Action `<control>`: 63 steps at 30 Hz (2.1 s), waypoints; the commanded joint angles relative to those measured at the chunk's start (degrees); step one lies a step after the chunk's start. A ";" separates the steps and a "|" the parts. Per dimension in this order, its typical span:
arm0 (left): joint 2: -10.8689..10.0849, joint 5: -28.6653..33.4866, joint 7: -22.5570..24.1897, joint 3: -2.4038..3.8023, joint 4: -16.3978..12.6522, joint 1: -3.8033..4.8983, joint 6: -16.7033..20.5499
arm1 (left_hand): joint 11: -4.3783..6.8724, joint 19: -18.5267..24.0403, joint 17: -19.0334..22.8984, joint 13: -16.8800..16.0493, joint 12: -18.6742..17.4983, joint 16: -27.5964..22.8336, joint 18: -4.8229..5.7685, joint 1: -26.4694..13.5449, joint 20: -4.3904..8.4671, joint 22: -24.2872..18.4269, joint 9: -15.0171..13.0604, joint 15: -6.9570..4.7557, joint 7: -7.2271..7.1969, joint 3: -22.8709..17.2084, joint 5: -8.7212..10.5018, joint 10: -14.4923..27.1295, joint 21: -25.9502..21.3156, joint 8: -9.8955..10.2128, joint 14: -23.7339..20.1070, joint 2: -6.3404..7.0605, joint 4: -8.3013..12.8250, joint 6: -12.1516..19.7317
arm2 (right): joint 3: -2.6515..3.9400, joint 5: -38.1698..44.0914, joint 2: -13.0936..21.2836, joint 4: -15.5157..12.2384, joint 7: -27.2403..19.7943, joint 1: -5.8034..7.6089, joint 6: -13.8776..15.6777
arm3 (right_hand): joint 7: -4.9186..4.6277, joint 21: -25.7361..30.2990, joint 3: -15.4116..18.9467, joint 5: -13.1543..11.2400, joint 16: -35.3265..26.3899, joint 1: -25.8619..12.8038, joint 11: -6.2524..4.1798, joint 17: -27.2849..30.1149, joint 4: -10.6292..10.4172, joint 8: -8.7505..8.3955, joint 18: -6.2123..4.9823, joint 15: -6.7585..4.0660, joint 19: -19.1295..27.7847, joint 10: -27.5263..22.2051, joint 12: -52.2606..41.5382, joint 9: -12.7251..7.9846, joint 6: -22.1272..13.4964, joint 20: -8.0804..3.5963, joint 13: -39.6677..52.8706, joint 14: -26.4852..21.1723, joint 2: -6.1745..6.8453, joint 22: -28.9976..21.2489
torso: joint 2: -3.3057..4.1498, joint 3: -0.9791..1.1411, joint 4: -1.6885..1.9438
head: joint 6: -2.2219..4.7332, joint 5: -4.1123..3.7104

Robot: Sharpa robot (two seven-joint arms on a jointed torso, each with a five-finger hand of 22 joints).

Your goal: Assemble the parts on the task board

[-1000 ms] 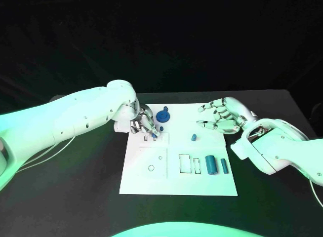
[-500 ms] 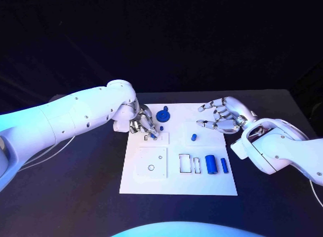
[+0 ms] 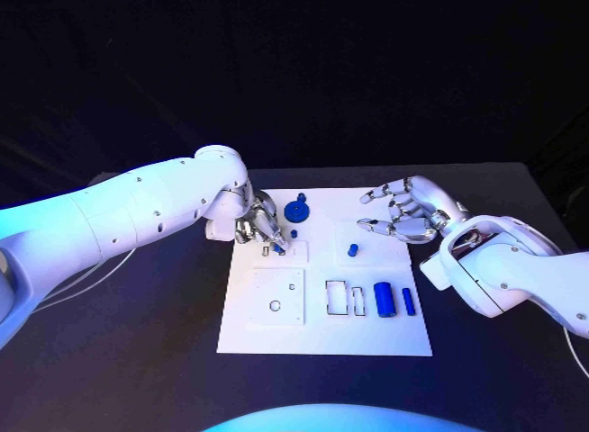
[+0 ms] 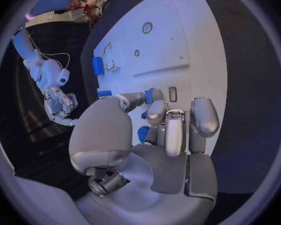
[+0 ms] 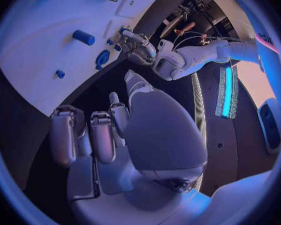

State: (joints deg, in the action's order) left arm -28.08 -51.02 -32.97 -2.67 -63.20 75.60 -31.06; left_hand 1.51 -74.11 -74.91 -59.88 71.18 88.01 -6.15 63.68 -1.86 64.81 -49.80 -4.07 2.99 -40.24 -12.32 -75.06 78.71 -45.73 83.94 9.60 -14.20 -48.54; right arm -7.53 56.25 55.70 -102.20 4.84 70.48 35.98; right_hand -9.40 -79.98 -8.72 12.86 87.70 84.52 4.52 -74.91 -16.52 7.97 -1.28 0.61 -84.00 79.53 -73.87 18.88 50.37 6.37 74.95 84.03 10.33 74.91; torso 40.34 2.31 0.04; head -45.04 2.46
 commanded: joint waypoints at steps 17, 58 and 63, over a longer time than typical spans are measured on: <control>0.55 -0.49 -0.09 -0.05 -0.27 0.15 -2.02 | -0.18 -0.41 -11.35 0.04 -0.06 0.34 0.90 -0.12 -0.12 0.15 -0.09 -0.37 -0.13 -14.32 -0.27 -0.31 0.29 -0.13 5.02 -0.47 14.87 -0.28 | 0.00 0.16 -0.16 -0.01 -0.36 -0.05 -0.73 | -0.02 0.30 -0.44 0.27 -0.26 -0.31 -0.11 -10.14 -0.03 0.29 -1.03 -0.52 -1.54 -0.07 -0.11 -0.06 0.16 -0.36 3.17 4.67 0.07 9.54 | -0.03 0.03 0.06 | -0.28 -0.09; 1.57 -0.37 -0.47 -0.53 1.21 0.13 -3.31 | -0.31 0.09 -11.45 0.40 -0.36 0.38 0.78 -0.71 -0.21 -0.43 -0.18 -0.26 -0.02 -13.95 -0.19 -0.12 0.01 0.27 5.04 -0.63 14.75 -0.35 | 0.00 0.17 0.02 -0.13 -0.33 -0.05 -0.70 | -0.01 0.36 -0.73 0.22 -0.29 -0.21 -0.12 -10.14 0.01 0.45 -1.03 -0.54 -1.59 -0.11 -0.06 -0.19 0.06 -0.39 3.06 4.69 0.23 9.53 | -0.04 0.06 -0.04 | -0.44 -0.26; 1.73 -0.24 -0.50 -0.58 1.43 0.13 -3.31 | -0.32 0.14 -11.47 0.39 -0.36 0.39 0.77 -0.77 -0.21 -0.51 -0.18 -0.24 -0.01 -13.90 -0.18 -0.12 -0.03 0.30 5.04 -0.65 14.72 -0.35 | 0.00 0.18 0.02 -0.14 -0.35 -0.05 -0.67 | -0.01 0.36 -0.73 0.22 -0.29 -0.21 -0.12 -10.14 0.01 0.45 -1.03 -0.54 -1.59 -0.11 -0.06 -0.19 0.06 -0.39 3.06 4.69 0.23 9.53 | -0.04 0.09 0.00 | -0.41 -0.30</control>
State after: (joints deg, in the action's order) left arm -26.60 -51.56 -33.24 -3.08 -61.84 75.78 -33.24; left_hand 1.51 -74.11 -74.91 -59.50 71.18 88.01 -6.16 63.10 -1.86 64.38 -49.95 -4.07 3.18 -39.93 -12.39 -75.06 78.71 -45.60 83.94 9.12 -13.88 -48.77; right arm -7.53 56.25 55.72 -102.25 4.86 70.48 35.94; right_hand -9.40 -79.98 -9.19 12.86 87.70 84.52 4.52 -74.93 -16.51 8.20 -1.28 0.61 -84.00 79.53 -73.87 18.75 50.37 6.37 74.91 84.03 10.33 74.92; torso 40.31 2.36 0.01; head -45.48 2.17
